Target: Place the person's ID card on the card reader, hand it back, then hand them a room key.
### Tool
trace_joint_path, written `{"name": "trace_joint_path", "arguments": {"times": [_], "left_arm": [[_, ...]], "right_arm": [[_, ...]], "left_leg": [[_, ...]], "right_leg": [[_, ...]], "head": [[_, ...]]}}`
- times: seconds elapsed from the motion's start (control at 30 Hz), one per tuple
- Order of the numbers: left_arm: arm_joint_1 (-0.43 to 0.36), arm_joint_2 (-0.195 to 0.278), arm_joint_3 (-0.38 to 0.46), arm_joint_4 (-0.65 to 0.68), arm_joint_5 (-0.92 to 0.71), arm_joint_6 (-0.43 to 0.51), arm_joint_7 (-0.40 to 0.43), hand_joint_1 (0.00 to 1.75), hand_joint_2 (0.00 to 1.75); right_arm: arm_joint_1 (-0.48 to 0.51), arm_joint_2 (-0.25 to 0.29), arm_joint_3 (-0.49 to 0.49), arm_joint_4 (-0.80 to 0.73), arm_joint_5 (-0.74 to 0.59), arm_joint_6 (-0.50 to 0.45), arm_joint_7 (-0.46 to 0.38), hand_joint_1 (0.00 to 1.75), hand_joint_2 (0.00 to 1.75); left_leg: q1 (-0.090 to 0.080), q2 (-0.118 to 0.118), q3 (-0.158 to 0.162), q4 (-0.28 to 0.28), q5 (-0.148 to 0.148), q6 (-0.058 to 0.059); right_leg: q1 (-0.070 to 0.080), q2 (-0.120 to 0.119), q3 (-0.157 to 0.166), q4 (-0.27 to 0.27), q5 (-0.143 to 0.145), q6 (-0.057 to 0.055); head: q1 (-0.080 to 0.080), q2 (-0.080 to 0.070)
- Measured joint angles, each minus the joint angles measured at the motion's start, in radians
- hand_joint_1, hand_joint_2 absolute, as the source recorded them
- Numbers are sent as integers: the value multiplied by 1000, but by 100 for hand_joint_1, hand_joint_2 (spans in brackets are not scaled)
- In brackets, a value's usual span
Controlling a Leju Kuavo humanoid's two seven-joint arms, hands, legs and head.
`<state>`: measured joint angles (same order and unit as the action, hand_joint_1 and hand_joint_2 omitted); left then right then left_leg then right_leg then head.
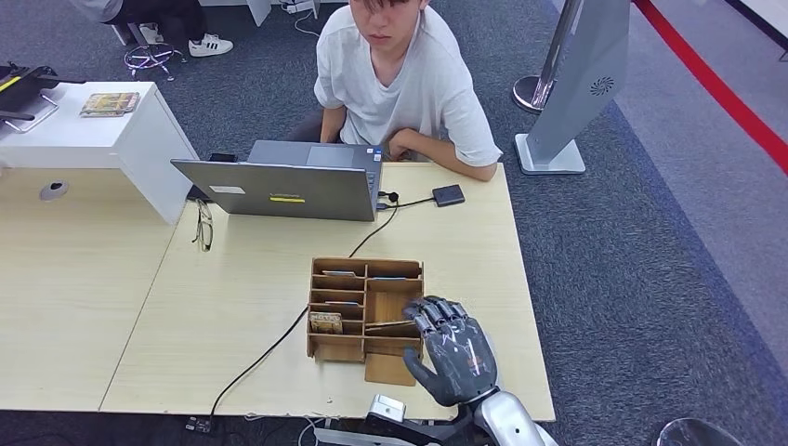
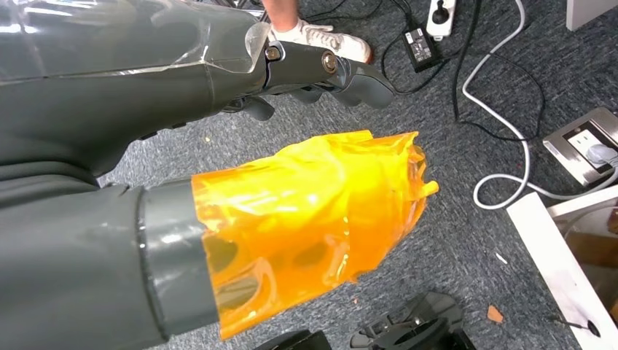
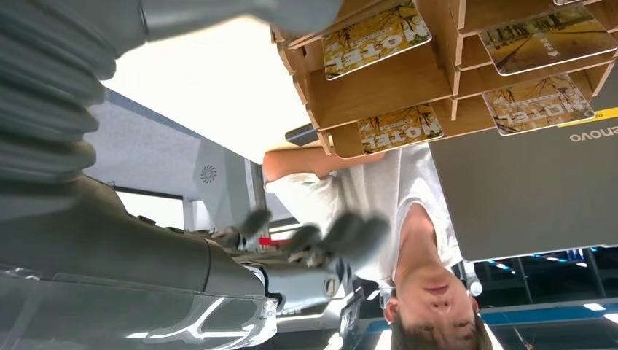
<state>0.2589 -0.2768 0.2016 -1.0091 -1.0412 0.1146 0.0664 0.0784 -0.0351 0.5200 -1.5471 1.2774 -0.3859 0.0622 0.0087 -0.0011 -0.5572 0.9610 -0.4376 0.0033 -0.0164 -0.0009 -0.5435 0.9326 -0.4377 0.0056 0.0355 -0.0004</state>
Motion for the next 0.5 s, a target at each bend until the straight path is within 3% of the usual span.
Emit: {"name": "trace_joint_path", "arguments": {"times": [0.03,0.17,0.5], "left_arm": [[0,0,0,0,1,0,1,0,0],[0,-2,0,0,5,2,1,0,0],[0,-6,0,0,10,5,6,0,0]], "right_arm": [[0,0,0,0,0,0,0,0,0],[0,0,0,0,0,-1,0,0,175],[0,0,0,0,0,-2,0,0,175]], "left_leg": [[0,0,0,0,0,0],[0,0,0,0,0,0],[0,0,0,0,0,0]], "right_leg": [[0,0,0,0,0,0],[0,0,0,0,0,0],[0,0,0,0,0,0]], "head": [[0,0],[0,0],[0,0]]}}
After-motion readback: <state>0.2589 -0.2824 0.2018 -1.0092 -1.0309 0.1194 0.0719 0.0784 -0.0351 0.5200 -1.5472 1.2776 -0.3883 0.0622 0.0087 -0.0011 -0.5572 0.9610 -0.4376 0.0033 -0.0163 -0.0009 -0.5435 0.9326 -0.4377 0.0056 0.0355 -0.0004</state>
